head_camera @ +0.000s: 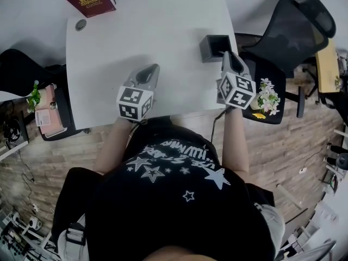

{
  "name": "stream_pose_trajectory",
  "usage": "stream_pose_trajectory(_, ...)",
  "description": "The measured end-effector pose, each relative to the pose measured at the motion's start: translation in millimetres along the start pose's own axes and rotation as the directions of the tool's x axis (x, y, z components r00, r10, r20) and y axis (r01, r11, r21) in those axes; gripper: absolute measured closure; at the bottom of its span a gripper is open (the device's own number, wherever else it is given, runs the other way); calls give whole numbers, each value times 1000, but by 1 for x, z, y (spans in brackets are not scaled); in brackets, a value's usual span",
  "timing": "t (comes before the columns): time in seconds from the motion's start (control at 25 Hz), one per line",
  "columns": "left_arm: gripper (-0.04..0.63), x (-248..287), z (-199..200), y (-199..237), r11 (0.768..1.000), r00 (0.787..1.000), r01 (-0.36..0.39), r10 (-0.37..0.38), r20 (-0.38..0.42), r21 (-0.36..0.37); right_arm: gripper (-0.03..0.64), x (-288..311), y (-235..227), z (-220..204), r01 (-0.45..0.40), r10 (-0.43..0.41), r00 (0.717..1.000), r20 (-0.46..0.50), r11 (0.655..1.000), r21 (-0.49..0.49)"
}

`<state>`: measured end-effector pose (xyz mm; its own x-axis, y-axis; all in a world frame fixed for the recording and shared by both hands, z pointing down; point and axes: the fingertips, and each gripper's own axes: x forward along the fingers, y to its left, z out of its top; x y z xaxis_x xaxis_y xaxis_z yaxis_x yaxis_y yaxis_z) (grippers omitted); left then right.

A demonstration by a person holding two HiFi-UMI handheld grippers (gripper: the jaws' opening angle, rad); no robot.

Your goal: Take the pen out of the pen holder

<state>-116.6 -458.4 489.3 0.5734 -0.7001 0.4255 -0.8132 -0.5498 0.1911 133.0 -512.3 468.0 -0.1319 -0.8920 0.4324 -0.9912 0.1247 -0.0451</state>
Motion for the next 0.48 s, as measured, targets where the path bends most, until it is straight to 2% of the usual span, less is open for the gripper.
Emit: stream_pose_trajectory(0.48,584,-28,7,-30,1000,999,-22,21,43,21,574,-48,-2,52,-37,38,987,157,999,-12)
